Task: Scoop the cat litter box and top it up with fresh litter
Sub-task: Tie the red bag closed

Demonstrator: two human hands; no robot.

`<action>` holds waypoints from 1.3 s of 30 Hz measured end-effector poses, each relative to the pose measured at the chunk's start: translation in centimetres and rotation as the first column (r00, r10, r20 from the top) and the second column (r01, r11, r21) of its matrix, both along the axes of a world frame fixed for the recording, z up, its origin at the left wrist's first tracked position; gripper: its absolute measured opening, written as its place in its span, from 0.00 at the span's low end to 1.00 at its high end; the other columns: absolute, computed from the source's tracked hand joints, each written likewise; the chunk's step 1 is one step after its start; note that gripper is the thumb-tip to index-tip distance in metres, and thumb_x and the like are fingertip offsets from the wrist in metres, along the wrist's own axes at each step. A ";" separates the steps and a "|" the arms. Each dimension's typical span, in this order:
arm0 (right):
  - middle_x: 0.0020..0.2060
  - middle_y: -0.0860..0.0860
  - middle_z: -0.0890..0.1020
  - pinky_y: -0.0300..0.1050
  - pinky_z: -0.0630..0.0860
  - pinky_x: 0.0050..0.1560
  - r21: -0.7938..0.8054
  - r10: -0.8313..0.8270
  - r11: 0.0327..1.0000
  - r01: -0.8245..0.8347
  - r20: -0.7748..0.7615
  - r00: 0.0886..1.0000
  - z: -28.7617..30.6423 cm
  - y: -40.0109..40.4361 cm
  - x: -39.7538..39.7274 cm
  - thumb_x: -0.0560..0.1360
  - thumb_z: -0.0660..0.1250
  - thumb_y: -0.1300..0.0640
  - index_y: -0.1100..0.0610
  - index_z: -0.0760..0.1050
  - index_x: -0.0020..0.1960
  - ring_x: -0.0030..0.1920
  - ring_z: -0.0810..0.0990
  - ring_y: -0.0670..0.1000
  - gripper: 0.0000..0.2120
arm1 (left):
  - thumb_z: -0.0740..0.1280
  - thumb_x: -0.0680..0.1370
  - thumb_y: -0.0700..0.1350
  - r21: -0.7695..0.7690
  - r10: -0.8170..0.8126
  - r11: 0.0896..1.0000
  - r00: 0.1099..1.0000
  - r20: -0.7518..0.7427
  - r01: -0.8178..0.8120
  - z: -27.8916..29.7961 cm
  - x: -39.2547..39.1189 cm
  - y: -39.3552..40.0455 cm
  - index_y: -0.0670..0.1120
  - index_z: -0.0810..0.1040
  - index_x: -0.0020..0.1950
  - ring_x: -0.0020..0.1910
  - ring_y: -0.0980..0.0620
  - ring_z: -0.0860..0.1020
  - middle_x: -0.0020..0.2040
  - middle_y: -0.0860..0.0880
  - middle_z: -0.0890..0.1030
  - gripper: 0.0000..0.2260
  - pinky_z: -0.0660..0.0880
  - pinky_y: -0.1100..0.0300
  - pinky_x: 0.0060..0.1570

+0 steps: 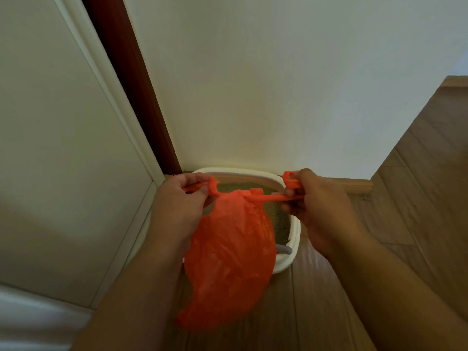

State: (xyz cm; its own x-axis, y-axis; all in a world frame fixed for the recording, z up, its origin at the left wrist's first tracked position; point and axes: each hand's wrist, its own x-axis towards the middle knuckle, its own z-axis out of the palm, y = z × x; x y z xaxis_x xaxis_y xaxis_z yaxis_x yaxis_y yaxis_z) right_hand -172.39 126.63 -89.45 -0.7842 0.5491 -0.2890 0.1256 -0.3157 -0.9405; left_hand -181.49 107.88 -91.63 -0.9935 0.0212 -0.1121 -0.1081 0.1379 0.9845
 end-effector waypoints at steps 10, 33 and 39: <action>0.50 0.49 0.82 0.41 0.79 0.37 0.541 0.109 0.834 -0.103 0.020 0.994 -0.4 -0.5 0.1 0.85 0.60 0.52 0.43 0.71 0.64 0.41 0.81 0.46 0.09 | 0.73 0.76 0.35 -0.031 -0.253 0.967 0.962 -0.101 0.251 0.6 1.8 0.8 0.55 0.82 0.52 0.53 0.48 0.84 0.56 0.48 0.81 0.14 0.84 0.54 0.45; 0.30 0.47 0.73 0.34 0.68 0.31 0.747 0.273 0.633 -0.203 0.030 0.962 -0.4 -2.0 0.4 0.82 0.62 0.44 0.52 0.70 0.38 0.31 0.72 0.42 0.17 | 0.71 0.76 0.54 -0.087 -0.686 0.716 0.721 0.102 0.693 1.2 4.5 1.6 0.66 0.75 0.63 0.60 0.62 0.75 0.65 0.57 0.72 0.17 0.75 0.69 0.49; 0.33 0.46 0.75 0.42 0.73 0.39 0.555 0.277 0.803 -0.215 -0.028 0.961 -0.2 -2.4 0.2 0.81 0.64 0.43 0.50 0.70 0.41 0.35 0.76 0.45 0.15 | 0.77 0.74 0.50 -0.179 -0.793 0.594 0.608 0.036 0.785 0.3 5.3 2.5 0.71 0.69 0.64 0.58 0.63 0.80 0.60 0.62 0.81 0.27 0.79 0.59 0.59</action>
State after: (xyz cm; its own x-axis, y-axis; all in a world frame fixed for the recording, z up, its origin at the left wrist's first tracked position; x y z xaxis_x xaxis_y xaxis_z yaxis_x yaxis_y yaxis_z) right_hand -172.20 124.25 -89.68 -0.9223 0.3767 0.0862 0.0233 0.2770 -0.9606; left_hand -176.16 110.40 -91.35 -0.6011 0.7850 -0.1495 0.1614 0.3024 0.9394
